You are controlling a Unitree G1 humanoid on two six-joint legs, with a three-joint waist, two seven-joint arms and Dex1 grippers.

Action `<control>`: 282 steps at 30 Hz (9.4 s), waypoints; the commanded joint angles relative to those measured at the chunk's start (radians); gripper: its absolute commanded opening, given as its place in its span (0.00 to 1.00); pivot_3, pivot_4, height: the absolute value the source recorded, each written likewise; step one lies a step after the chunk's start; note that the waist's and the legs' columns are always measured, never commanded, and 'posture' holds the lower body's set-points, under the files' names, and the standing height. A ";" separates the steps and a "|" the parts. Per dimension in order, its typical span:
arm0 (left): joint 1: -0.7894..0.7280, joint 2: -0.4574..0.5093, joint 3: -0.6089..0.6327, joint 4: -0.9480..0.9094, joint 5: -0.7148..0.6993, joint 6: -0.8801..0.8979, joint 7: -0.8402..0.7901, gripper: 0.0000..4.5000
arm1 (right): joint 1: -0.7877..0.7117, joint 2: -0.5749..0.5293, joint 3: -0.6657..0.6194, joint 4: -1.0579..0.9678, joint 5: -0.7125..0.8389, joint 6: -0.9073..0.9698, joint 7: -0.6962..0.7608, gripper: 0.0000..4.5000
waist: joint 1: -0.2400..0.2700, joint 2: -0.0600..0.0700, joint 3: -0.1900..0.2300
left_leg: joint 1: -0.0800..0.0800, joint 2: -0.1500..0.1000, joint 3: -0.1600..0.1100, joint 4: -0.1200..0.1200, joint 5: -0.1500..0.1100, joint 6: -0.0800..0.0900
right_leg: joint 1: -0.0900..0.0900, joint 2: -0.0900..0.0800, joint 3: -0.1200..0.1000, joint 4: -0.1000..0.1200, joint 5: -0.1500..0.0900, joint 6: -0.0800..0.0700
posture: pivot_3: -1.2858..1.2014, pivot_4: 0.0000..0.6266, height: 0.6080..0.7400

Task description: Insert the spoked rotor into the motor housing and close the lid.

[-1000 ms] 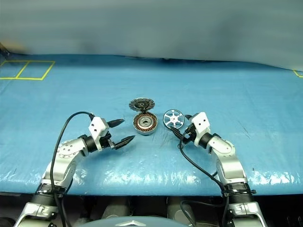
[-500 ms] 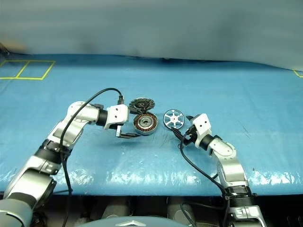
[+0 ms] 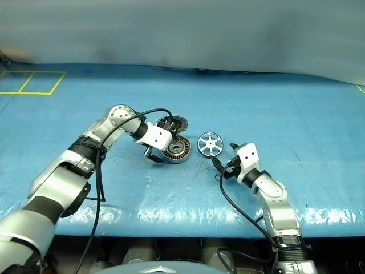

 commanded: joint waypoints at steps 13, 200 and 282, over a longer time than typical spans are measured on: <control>-0.043 -0.011 0.017 0.058 0.047 -0.089 -0.001 1.00 | -0.002 -0.009 -0.039 -0.043 0.006 -0.019 -0.010 0.99 | -0.002 0.000 0.000 | 0.000 0.000 0.000 0.001 0.000 0.000 | 0.000 0.000 0.000 0.001 0.000 0.000 | 0.52 0.24 1.00; -0.186 -0.081 0.028 0.419 0.281 0.022 0.358 0.69 | 0.060 0.015 -0.024 -0.046 0.005 -0.055 -0.051 1.00 | -0.001 0.000 0.000 | 0.001 -0.004 -0.003 0.004 0.003 0.004 | 0.003 -0.001 0.000 0.005 0.001 0.002 | 0.52 0.24 1.00; 0.317 0.269 0.103 -0.740 -0.082 0.120 -0.014 0.37 | 0.019 0.012 0.024 -0.026 -0.003 -0.016 -0.013 1.00 | 0.000 0.000 0.000 | 0.001 -0.004 -0.003 0.011 0.003 0.004 | 0.003 -0.002 0.000 0.010 0.002 0.002 | 0.52 0.24 1.00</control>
